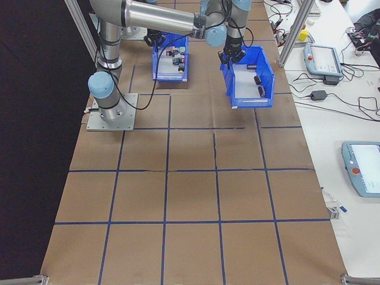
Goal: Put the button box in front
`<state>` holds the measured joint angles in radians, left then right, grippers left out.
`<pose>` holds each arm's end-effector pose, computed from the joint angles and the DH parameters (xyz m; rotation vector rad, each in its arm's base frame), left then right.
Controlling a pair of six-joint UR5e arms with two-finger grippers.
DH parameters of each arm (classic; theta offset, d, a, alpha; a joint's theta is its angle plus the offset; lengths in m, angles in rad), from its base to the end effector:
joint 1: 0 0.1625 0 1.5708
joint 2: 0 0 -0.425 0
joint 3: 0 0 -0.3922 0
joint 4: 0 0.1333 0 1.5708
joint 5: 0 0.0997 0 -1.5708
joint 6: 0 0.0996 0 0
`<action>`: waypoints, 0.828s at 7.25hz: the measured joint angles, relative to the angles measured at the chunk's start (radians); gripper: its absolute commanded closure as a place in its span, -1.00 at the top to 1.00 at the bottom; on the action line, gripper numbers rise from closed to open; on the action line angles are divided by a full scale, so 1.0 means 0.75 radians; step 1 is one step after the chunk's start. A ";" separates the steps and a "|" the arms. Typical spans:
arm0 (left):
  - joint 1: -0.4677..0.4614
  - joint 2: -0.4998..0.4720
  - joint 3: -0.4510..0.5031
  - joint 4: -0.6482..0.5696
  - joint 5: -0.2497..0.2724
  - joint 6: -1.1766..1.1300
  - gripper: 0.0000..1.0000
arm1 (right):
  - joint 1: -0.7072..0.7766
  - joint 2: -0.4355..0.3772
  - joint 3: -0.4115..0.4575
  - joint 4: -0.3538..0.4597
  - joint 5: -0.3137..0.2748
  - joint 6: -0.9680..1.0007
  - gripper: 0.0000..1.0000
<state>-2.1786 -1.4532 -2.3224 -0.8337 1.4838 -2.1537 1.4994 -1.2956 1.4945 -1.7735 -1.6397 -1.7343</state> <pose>-0.3310 -0.2272 0.2638 2.1055 -2.1683 -0.0997 0.0833 -0.6075 0.3950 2.2867 -2.0855 -0.0801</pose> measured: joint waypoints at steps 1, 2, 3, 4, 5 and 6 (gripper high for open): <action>0.029 0.015 0.014 0.004 0.023 0.027 -1.00 | -0.084 -0.073 0.095 -0.008 0.013 -0.082 -0.85; 0.088 0.015 0.037 0.002 0.049 0.079 -1.00 | -0.150 -0.141 0.184 -0.013 0.026 -0.120 -0.85; 0.179 0.000 0.070 -0.001 0.057 0.156 -1.00 | -0.195 -0.213 0.275 -0.017 0.033 -0.136 -0.85; 0.265 -0.032 0.106 -0.002 0.055 0.232 -1.00 | -0.226 -0.280 0.357 -0.024 0.035 -0.145 -0.85; 0.328 -0.099 0.170 0.000 0.050 0.288 -1.00 | -0.258 -0.345 0.435 -0.034 0.036 -0.165 -0.85; 0.356 -0.205 0.277 0.003 0.045 0.309 -1.00 | -0.289 -0.401 0.506 -0.042 0.042 -0.190 -0.84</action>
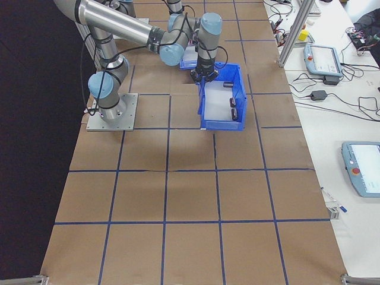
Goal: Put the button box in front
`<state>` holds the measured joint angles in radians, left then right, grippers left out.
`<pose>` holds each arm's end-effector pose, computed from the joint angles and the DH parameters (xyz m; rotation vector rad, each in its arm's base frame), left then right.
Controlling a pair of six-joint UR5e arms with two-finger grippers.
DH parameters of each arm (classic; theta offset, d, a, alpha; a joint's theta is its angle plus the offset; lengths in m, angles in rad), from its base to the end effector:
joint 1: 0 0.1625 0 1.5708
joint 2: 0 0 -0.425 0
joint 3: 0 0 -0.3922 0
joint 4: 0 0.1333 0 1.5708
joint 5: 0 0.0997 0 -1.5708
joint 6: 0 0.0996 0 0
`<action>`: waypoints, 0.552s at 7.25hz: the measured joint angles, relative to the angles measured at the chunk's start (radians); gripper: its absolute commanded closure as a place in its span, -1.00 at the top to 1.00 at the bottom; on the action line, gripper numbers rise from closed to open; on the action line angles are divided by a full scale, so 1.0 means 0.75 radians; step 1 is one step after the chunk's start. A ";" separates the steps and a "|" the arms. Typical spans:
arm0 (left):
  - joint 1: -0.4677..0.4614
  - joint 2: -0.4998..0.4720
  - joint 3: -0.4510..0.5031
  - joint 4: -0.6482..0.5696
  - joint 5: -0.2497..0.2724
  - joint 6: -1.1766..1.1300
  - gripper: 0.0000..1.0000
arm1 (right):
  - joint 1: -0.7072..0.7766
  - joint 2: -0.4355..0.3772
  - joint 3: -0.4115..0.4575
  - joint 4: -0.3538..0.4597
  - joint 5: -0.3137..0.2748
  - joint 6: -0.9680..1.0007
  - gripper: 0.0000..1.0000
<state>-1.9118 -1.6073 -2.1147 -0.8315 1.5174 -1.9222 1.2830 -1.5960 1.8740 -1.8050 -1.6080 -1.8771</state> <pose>-0.2837 -0.3850 0.2897 2.1101 -2.0972 0.0288 -0.0068 -0.4795 0.3759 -2.2269 2.1842 0.0833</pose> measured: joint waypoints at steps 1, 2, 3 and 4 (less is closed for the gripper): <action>0.008 -0.136 0.148 0.000 -0.002 0.002 -1.00 | -0.023 -0.043 0.064 -0.022 0.013 -0.018 -0.84; 0.004 -0.267 0.290 -0.002 -0.003 -0.001 -1.00 | -0.036 -0.067 0.119 -0.064 0.023 -0.025 -0.84; -0.002 -0.376 0.401 0.000 -0.004 -0.010 -1.00 | -0.039 -0.077 0.165 -0.121 0.026 -0.028 -0.83; -0.005 -0.456 0.482 0.005 -0.005 -0.021 -1.00 | -0.040 -0.080 0.199 -0.176 0.025 -0.030 -0.83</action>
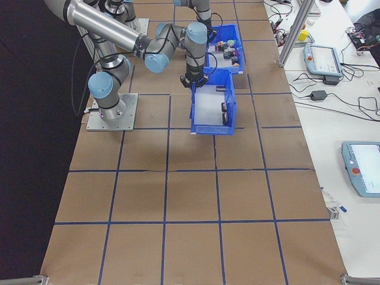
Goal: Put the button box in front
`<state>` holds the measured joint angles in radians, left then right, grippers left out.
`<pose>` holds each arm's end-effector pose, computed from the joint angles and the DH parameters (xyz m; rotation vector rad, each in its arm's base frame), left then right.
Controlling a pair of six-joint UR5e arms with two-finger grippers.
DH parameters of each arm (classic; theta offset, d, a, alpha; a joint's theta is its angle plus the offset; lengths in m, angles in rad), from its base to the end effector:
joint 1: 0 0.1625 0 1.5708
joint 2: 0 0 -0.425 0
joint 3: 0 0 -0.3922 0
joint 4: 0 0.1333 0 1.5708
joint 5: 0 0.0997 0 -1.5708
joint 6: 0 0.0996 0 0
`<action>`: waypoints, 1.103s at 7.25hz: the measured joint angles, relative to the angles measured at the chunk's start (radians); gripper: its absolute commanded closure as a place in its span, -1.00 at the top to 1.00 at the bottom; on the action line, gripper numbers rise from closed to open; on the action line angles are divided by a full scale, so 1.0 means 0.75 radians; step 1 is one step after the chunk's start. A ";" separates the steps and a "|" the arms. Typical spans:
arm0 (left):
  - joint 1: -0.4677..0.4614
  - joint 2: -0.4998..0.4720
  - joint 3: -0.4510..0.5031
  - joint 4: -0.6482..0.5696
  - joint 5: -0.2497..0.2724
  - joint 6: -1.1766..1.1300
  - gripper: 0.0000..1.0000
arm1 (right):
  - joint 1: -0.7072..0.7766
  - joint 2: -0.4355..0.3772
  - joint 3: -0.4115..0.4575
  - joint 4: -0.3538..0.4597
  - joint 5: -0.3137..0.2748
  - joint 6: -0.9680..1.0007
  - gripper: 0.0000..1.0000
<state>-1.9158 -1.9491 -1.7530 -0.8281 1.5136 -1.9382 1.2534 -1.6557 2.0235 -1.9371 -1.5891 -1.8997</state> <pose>-0.3355 -0.5226 0.2692 2.1053 -2.0694 0.0354 -0.0091 -0.4491 0.3452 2.2293 -2.2037 -0.0267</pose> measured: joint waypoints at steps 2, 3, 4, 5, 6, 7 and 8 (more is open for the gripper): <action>-0.003 -0.100 0.105 0.002 0.001 -0.006 -0.97 | -0.001 0.000 0.023 -0.042 -0.001 -0.001 -0.83; -0.003 -0.121 0.124 0.001 0.002 -0.001 -0.80 | -0.002 0.002 0.025 -0.048 -0.001 0.000 -0.83; -0.002 -0.130 0.132 0.002 0.002 0.010 -0.27 | -0.002 0.003 0.027 -0.052 -0.001 0.001 -0.83; 0.003 -0.134 0.137 0.004 0.006 0.038 0.13 | -0.002 0.002 0.029 -0.052 -0.003 0.001 -0.83; 0.006 -0.135 0.146 0.000 0.019 0.074 0.35 | -0.002 0.000 0.033 -0.052 -0.003 0.002 -0.83; 0.008 -0.134 0.156 -0.008 0.042 0.101 0.45 | -0.002 -0.003 0.037 -0.053 -0.002 0.002 -0.83; 0.008 -0.125 0.162 -0.015 0.064 0.132 0.52 | -0.001 -0.006 0.040 -0.052 -0.002 0.002 -0.82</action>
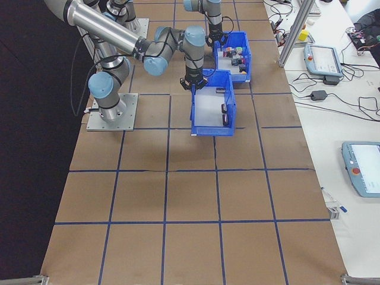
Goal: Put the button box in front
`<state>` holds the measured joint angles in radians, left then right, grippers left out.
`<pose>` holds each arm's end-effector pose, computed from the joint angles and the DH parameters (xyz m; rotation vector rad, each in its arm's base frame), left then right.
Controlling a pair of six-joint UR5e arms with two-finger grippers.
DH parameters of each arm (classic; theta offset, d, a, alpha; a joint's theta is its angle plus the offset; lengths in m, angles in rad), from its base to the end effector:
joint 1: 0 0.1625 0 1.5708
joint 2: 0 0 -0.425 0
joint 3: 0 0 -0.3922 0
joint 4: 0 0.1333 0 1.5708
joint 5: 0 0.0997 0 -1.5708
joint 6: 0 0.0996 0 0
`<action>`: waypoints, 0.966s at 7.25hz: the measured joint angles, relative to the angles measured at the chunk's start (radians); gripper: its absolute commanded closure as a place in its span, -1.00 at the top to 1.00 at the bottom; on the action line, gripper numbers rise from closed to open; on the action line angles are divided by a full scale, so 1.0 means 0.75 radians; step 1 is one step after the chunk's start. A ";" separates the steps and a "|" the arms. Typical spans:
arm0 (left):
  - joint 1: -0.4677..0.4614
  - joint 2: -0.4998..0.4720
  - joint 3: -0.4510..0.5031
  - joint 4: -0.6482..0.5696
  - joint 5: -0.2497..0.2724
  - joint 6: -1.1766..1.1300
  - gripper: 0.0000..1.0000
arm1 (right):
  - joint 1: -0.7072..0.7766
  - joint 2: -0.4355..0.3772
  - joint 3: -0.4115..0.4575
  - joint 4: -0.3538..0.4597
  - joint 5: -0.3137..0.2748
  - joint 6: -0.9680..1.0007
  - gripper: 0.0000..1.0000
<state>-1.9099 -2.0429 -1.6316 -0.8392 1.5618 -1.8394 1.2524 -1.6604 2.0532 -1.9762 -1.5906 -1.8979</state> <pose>-0.3423 -0.5669 0.2638 2.0162 -2.1655 0.1248 -0.0084 -0.4450 0.3374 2.2166 -2.1977 -0.0189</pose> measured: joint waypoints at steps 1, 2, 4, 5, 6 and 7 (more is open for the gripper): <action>0.002 0.027 0.004 -0.023 0.013 0.064 0.58 | 0.001 -0.004 0.002 0.001 0.000 0.003 -0.82; 0.006 0.084 0.009 -0.100 0.018 0.188 0.80 | 0.002 -0.019 0.007 0.005 0.000 0.007 -0.82; 0.050 0.272 0.014 -0.406 0.020 0.602 0.96 | 0.003 -0.085 0.054 0.016 -0.008 0.012 -0.82; 0.102 0.363 0.007 -0.510 0.014 0.896 0.97 | 0.004 -0.123 0.090 0.019 -0.011 0.013 -0.82; 0.151 0.441 -0.007 -0.574 0.009 1.177 0.97 | 0.006 -0.159 0.124 0.024 -0.011 0.015 -0.82; 0.191 0.516 -0.019 -0.630 0.006 1.447 0.97 | 0.009 -0.199 0.165 0.026 -0.007 0.019 -0.82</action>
<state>-1.7663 -1.6561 -1.6455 -1.3118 1.5666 -0.7539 1.2588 -1.8094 2.1772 -1.9564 -1.5962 -1.8837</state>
